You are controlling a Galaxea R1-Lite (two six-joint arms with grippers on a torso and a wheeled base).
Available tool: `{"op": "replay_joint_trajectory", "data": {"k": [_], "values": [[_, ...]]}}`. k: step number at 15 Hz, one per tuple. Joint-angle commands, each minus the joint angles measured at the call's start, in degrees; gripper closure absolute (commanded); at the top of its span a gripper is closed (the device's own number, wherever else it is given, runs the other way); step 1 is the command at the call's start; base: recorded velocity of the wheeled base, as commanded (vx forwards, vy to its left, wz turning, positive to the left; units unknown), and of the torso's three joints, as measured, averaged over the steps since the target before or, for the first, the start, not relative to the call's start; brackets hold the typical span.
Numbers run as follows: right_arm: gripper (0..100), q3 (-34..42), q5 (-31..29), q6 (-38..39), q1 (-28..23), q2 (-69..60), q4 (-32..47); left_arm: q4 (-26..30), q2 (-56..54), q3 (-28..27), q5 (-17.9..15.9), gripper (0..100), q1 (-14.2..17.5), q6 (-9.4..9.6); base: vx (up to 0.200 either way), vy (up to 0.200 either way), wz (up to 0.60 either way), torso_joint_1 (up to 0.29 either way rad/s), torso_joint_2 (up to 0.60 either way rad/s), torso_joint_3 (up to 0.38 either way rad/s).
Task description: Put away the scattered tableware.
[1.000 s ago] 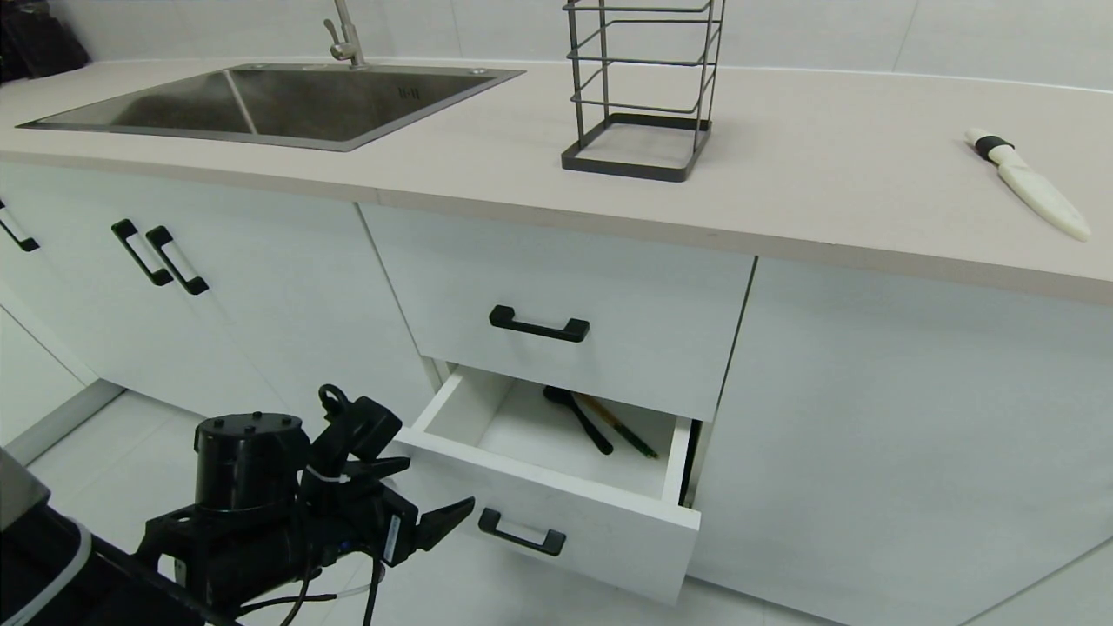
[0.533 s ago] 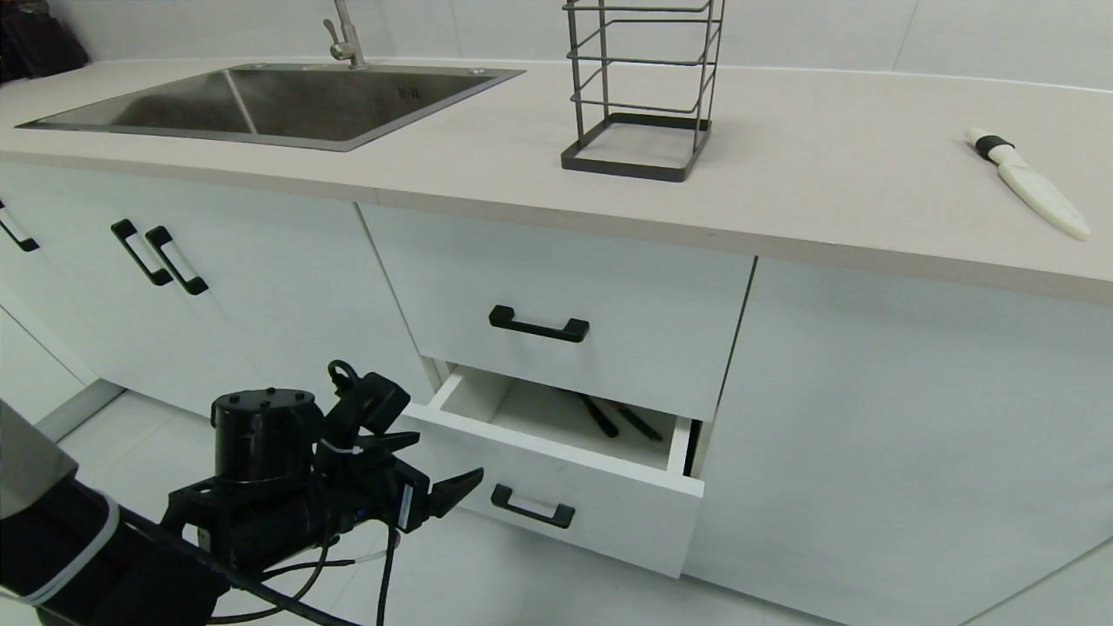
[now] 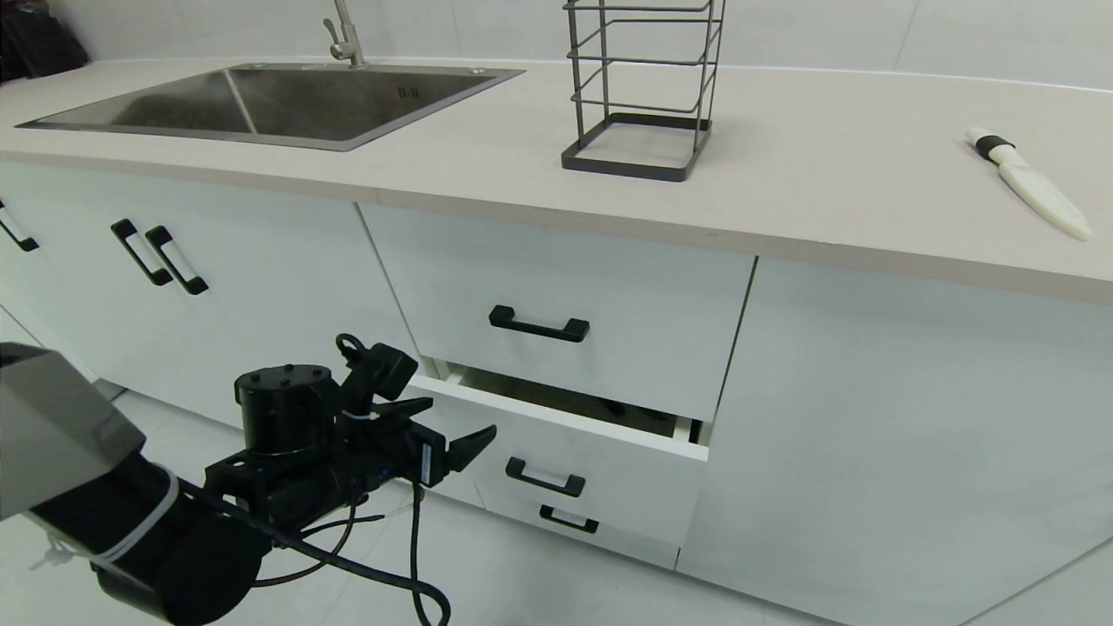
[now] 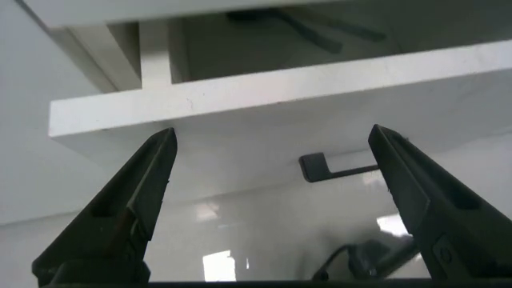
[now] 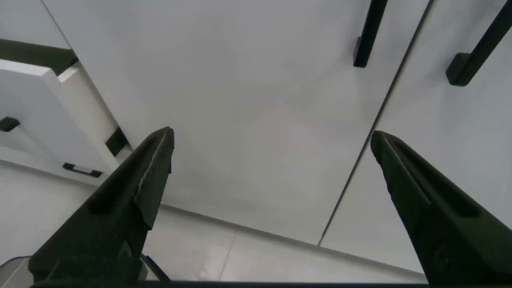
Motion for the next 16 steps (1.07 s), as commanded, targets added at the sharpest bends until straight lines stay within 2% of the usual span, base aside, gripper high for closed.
{"op": "replay_joint_trajectory", "data": {"k": [1, 16], "values": [[0, 0.0, 0.07, -0.01, 0.0, 0.07, -0.01, -0.44, 1.38, -0.27, 0.01, 0, 0.06, -0.05, 0.0, 0.0, 0.0, 0.0, 0.0, 0.0], [0, 0.0, -0.02, -0.01, 0.0, 0.07, -0.01, -1.67, 6.39, -9.24, -0.08, 0, 1.38, -0.05, 0.0, 0.0, 0.0, 0.0, 0.0, 0.0]]}}
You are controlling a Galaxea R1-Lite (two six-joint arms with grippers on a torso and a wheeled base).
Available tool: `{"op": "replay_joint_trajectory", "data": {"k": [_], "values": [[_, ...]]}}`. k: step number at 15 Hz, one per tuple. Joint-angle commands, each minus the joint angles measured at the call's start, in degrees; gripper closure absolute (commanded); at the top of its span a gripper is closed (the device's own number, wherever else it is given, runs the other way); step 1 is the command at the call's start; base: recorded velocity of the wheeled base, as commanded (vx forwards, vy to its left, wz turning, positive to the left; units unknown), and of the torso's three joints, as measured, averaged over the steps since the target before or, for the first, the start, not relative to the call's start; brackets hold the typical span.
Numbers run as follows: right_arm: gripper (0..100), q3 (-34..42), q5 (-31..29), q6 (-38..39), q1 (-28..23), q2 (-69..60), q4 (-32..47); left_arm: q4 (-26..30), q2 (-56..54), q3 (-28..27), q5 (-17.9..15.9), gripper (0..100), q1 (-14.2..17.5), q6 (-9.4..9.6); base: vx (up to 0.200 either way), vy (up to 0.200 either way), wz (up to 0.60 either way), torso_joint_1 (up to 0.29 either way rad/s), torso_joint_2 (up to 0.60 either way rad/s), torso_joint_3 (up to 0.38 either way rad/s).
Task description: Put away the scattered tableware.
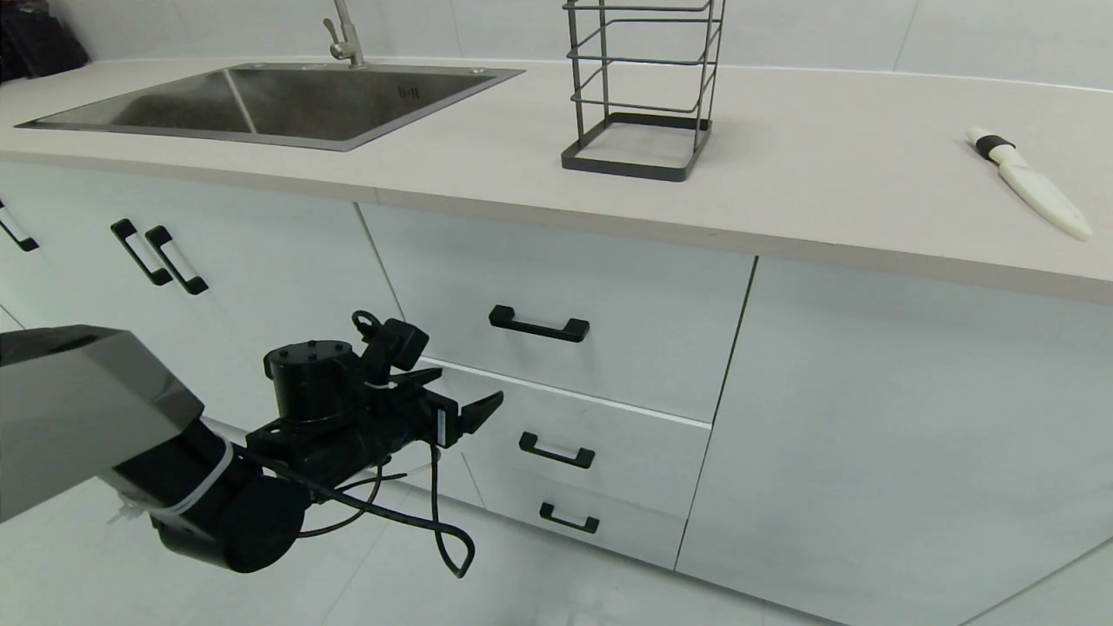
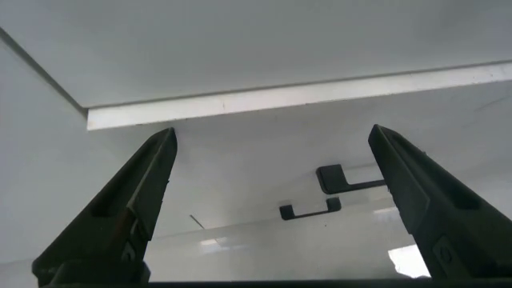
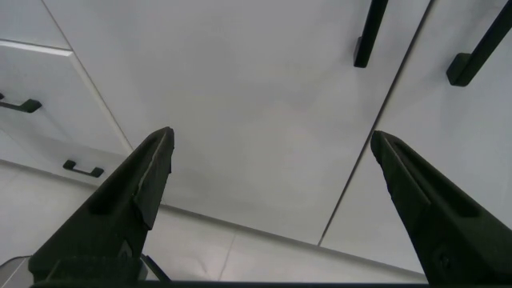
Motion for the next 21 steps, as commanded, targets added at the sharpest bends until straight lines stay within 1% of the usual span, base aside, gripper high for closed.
{"op": "replay_joint_trajectory", "data": {"k": [1, 4, 8, 10, 11, 12, 13, 16, 18, 19, 20, 21], "values": [[0, 0.0, 0.07, -0.01, 0.0, 0.07, -0.01, 0.05, 0.48, -0.15, 0.05, 0, 0.03, -0.03, 0.0, 0.0, 0.0, 0.0, 0.0, 0.0], [0, 0.0, -0.02, -0.01, 0.0, 0.07, -0.01, -1.36, 0.4, 0.73, 0.05, 0, 0.12, -0.12, 0.0, 0.0, 0.0, 0.0, 0.0, 0.0], [0, 0.0, -0.02, -0.01, 0.0, 0.07, -0.01, -3.21, -4.88, 6.88, 0.05, 0, 0.38, -0.21, 0.0, 0.0, 0.0, 0.0, 0.0, 0.0], [0, 0.0, -0.02, -0.01, 0.0, 0.07, -0.01, -6.37, -11.12, 14.0, -0.48, 0, 0.38, -0.65, 0.0, 0.0, 0.0, 0.0, 0.0, 0.0], [0, 0.0, 0.07, -0.01, 0.0, 0.07, -0.01, -7.86, -14.02, 16.72, -0.48, 0, 0.38, -1.0, 0.0, 0.0, 0.0, 0.0, 0.0, 0.0], [0, 0.0, 0.07, -0.01, 0.0, 0.07, -0.01, -8.57, -15.78, 18.13, -0.57, 0, 0.38, -1.09, 0.0, 0.0, 0.0, 0.0, 0.0, 0.0], [0, 0.0, 0.07, -0.01, 0.0, 0.07, -0.01, -9.45, -21.4, 21.56, -0.57, 0, 0.38, -1.09, 0.0, 0.0, 0.0, 0.0, 0.0, 0.0], [0, 0.0, -0.02, -0.01, 0.0, 0.07, -0.01, -9.18, -32.21, 27.36, -0.66, 0, 0.38, -0.91, 0.0, 0.0, 0.0, 0.0, 0.0, 0.0], [0, 0.0, 0.07, -0.01, 0.0, 0.07, -0.01, -8.66, -42.14, 32.37, -0.48, 0, 0.38, -1.0, 0.0, 0.0, 0.0, 0.0, 0.0, 0.0], [0, 0.0, 0.07, -0.1, 0.0, 0.07, -0.01, -8.57, -43.02, 32.81, -0.48, 0, 0.38, -1.0, 0.0, 0.0, 0.0, 0.0, 0.0, 0.0], [0, 0.0, 0.07, -0.01, 0.0, 0.07, -0.01, -5.05, -54.98, 37.38, 0.05, 0, 0.47, -1.0, 0.0, 0.0, 0.0, 0.0, 0.0, 0.0], [0, 0.0, 0.07, -0.1, 0.0, 0.07, -0.01, 0.13, -62.62, 37.38, 0.75, 0, 0.82, -0.74, 0.0, 0.0, 0.0, 0.0, 0.0, 0.0]]}}
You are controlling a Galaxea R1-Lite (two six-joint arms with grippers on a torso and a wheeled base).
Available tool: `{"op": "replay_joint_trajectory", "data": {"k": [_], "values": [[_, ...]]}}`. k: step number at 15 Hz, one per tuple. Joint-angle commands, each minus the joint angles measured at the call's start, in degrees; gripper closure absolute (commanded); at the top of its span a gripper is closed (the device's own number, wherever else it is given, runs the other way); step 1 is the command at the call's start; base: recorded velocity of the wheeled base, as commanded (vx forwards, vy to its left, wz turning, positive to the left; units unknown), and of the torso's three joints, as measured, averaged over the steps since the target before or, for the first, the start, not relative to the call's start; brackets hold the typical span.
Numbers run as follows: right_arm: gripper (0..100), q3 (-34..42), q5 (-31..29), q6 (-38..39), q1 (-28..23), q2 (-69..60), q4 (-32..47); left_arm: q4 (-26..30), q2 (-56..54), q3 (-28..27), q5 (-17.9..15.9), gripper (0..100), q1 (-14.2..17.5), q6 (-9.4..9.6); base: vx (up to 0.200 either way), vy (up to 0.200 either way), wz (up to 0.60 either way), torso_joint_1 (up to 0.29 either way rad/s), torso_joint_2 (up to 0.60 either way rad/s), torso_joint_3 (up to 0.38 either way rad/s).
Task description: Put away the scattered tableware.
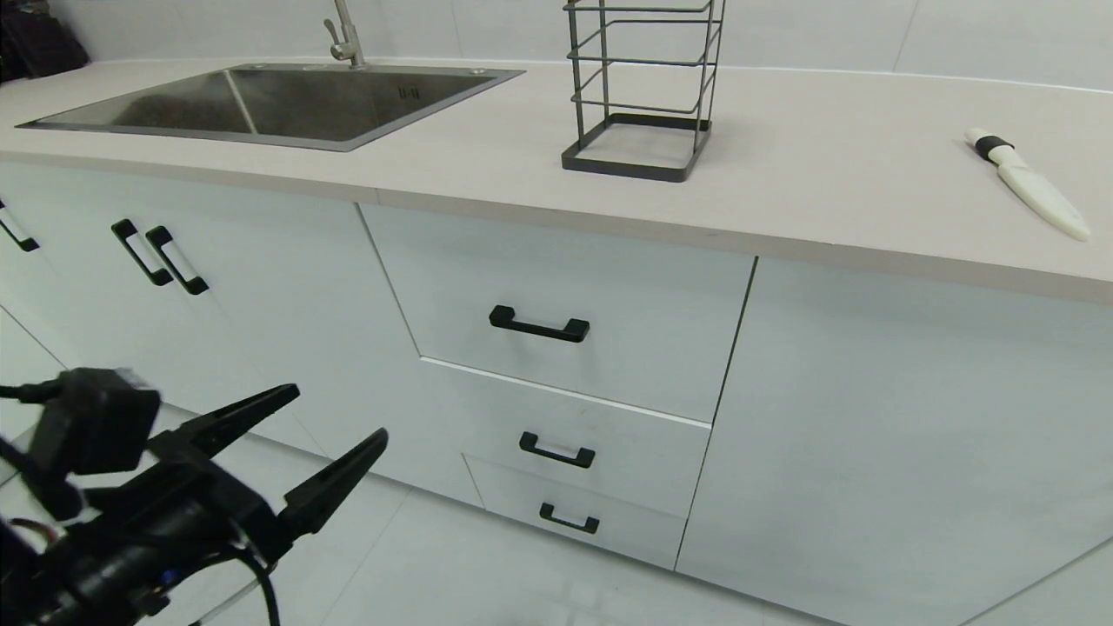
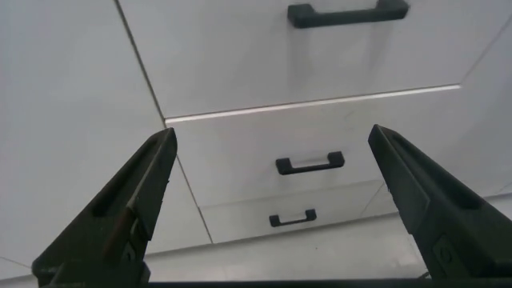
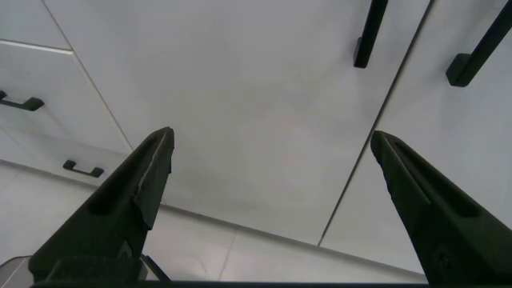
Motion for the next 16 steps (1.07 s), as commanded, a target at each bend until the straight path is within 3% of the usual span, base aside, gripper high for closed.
{"op": "replay_joint_trajectory", "data": {"k": [1, 2, 3, 4, 6, 7, 8, 9, 10, 12, 16], "values": [[0, 0.0, 0.0, 0.06, 0.0, 0.07, -0.01, 13.92, -29.6, 4.79, 2.8, 0, 0.67, 0.92, 0.0, 0.0, 0.0, 0.0, 0.0, 0.0], [0, 0.0, -0.09, 0.06, 0.0, 0.07, -0.01, 22.79, -37.51, 4.7, 4.39, 0, 0.93, 2.15, 0.0, 0.0, 0.0, 0.0, 0.0, 0.0], [0, 0.0, -0.09, 0.06, 0.0, 0.07, -0.01, 27.98, -42.25, 4.62, 4.82, 0, 1.2, 2.32, 0.0, 0.0, 0.0, 0.0, 0.0, 0.0], [0, 0.0, -0.09, 0.06, 0.0, 0.07, -0.01, 40.37, -53.5, 4.44, 4.82, 0, 2.69, 2.32, 0.0, 0.0, 0.0, 0.0, 0.0, 0.0], [0, 0.0, -0.09, 0.06, 0.0, 0.07, -0.01, 58.13, -66.51, 0.84, 4.91, 0, 3.48, 2.24, 0.0, 0.0, 0.0, 0.0, 0.0, 0.0], [0, 0.0, -0.09, 0.06, 0.0, 0.07, -0.01, 62.43, -69.23, -0.22, 4.91, 0, 3.39, 2.15, 0.0, 0.0, 0.0, 0.0, 0.0, 0.0], [0, 0.0, 0.0, 0.15, 0.0, 0.07, -0.01, 65.68, -70.38, 0.31, 6.06, 0, 3.48, 1.62, 0.0, 0.0, 0.0, 0.0, 0.0, 0.0], [0, 0.0, -0.09, 0.15, 0.0, 0.07, -0.01, 64.54, -70.38, 1.19, 7.11, 0, 3.48, 1.62, 0.0, 0.0, 0.0, 0.0, 0.0, 0.0], [0, 0.0, -0.09, 0.15, 0.0, 0.07, -0.01, 62.08, -70.38, 4.79, 10.36, 0, 3.48, 2.41, 0.0, 0.0, 0.0, 0.0, 0.0, 0.0], [0, 0.0, -0.09, 0.15, 0.0, 0.07, -0.01, 71.4, -70.29, 4.79, 12.91, 0, 4.98, 2.06, 0.0, 0.0, 0.0, 0.0, 0.0, 0.0], [0, 0.0, -0.09, 0.24, 0.0, 0.07, -0.01, 72.19, -70.29, 4.79, 14.67, 0, 6.12, 1.27, 0.0, 0.0, -0.45, 0.002, 0.0, -0.001]]}}
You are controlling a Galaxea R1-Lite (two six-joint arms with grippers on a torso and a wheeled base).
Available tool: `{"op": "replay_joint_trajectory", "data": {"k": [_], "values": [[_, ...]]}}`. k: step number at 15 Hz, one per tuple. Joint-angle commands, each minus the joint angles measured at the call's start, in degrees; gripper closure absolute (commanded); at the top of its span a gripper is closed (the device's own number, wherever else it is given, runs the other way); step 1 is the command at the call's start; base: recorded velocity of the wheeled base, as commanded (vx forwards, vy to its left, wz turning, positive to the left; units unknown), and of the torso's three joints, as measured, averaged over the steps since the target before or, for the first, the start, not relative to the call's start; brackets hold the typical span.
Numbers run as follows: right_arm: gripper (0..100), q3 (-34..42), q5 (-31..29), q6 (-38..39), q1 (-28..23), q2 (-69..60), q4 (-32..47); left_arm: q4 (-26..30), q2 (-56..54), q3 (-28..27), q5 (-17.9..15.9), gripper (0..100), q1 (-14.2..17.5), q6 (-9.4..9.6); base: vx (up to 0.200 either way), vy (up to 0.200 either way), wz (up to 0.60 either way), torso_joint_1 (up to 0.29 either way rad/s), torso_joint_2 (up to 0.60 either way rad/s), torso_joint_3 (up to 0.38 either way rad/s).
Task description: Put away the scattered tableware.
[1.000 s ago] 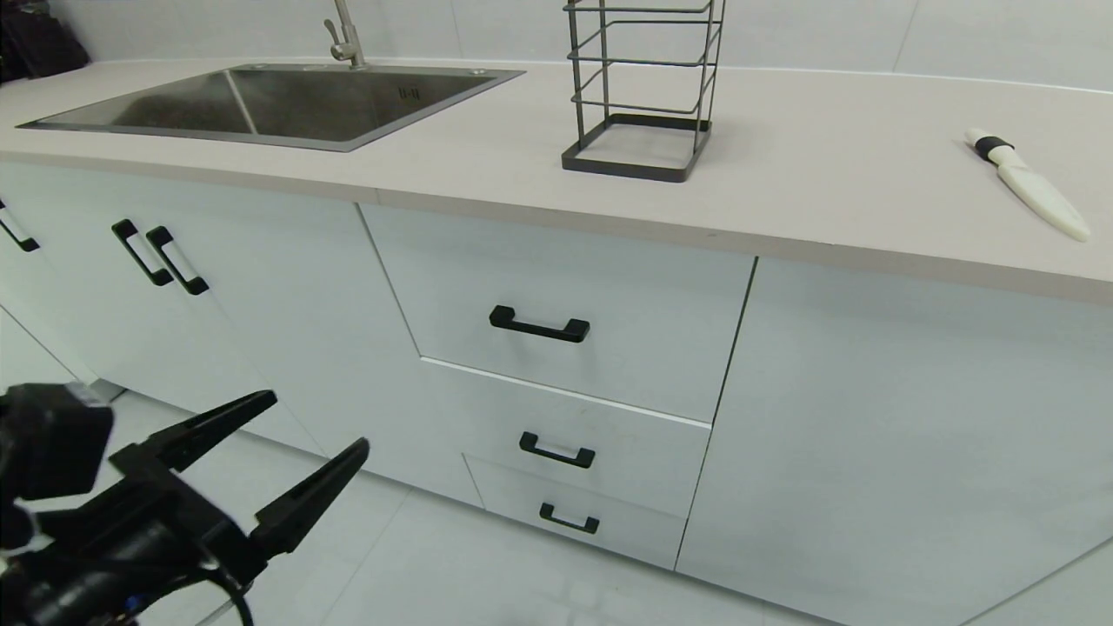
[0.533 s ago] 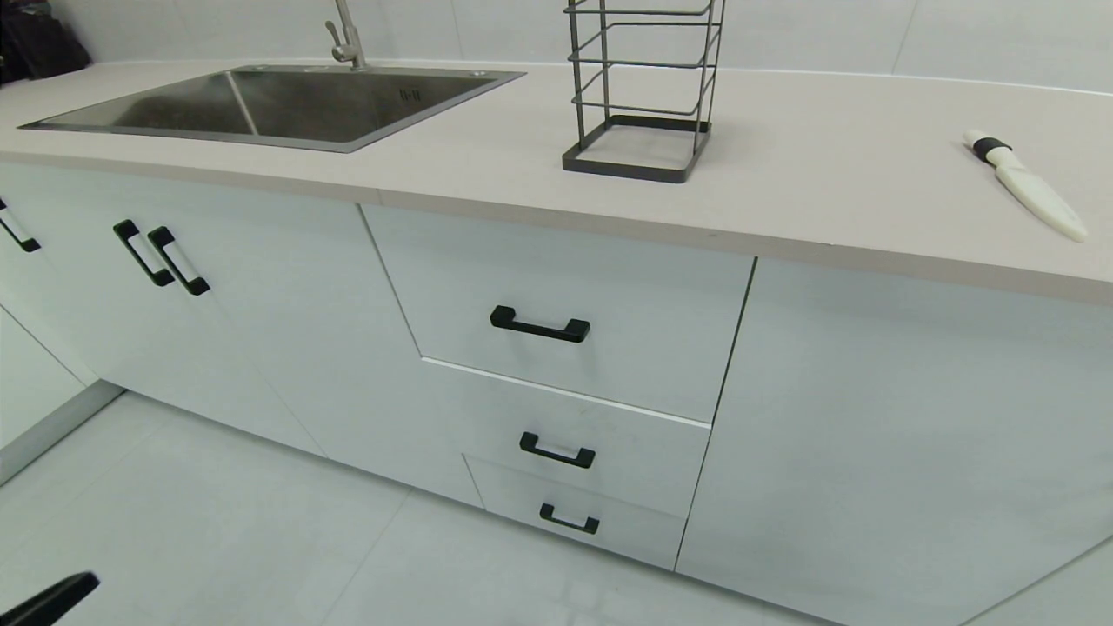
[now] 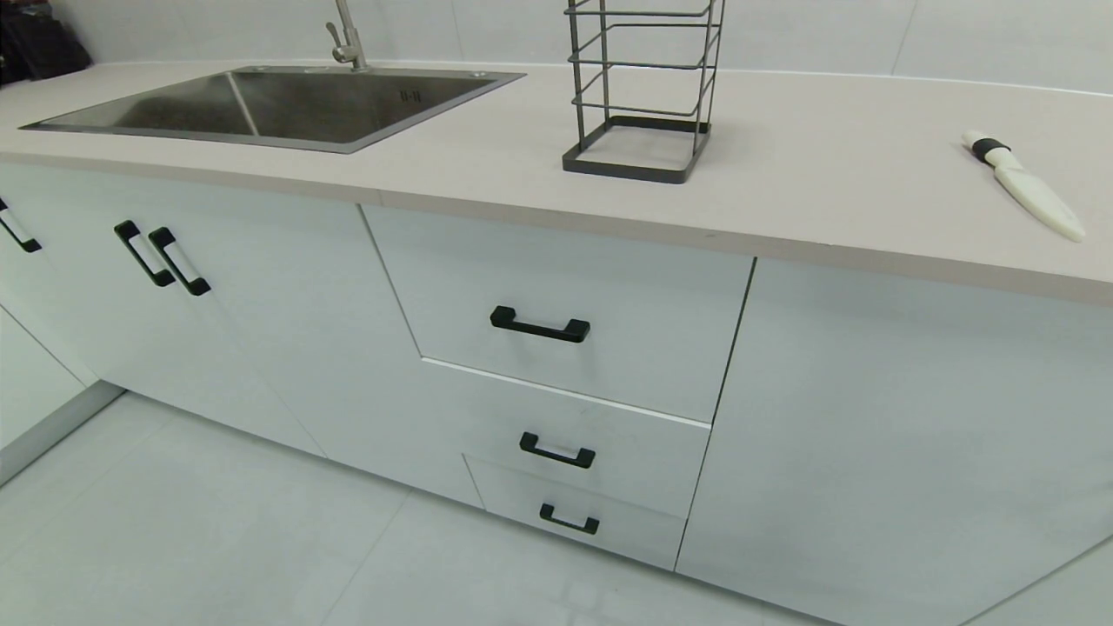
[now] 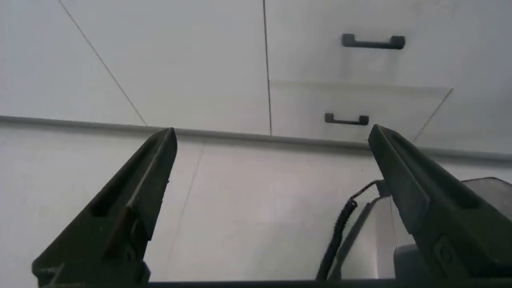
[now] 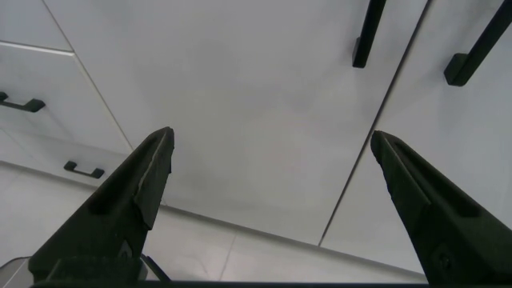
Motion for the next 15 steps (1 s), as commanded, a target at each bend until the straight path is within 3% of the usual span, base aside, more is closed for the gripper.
{"op": "replay_joint_trajectory", "data": {"k": [1, 3, 5, 7, 8, 10, 15], "values": [[0, 0.0, 0.01, 0.02, 0.0, 0.07, -0.01, -0.07, -1.67, 0.07, 0.22, 0, 4.27, 0.06, 0.0, 0.0, -0.6, 0.002, 0.01, 0.007], [0, 0.0, 0.01, -0.07, 0.0, 0.07, -0.01, -0.15, -5.71, 0.07, 0.22, 0, 7.0, 0.33, 0.0, 0.0, -0.6, 0.002, 0.0, 0.0], [0, 0.0, 0.1, -0.07, 0.0, 0.07, -0.01, -0.15, -5.8, 0.07, 0.3, 0, 6.91, -0.64, 0.0, 0.0, 0.0, 0.0, 0.0, 0.0], [0, 0.0, 0.01, -0.07, 0.0, 0.07, -0.01, -0.07, -5.8, 0.07, -0.14, 0, 6.91, -0.2, 0.0, 0.0, 0.0, 0.0, 0.0, 0.0], [0, 0.0, 0.1, -0.07, 0.0, 0.07, -0.01, 0.02, -5.8, 0.07, -0.05, 0, 6.91, -1.08, 0.0, 0.0, 0.0, 0.0, 0.0, 0.0], [0, 0.0, 0.19, -0.24, 0.0, 0.07, -0.01, -0.07, -5.8, 0.07, 0.13, 0, 6.91, -5.38, 0.0, 0.0, 0.0, 0.0, 0.0, 0.0], [0, 0.0, 0.1, -0.24, 0.0, 0.07, -0.01, -0.07, -5.8, 0.07, 0.22, 0, 6.91, -5.82, 0.0, 0.0, 0.0, 0.0, 0.0, 0.0]]}}
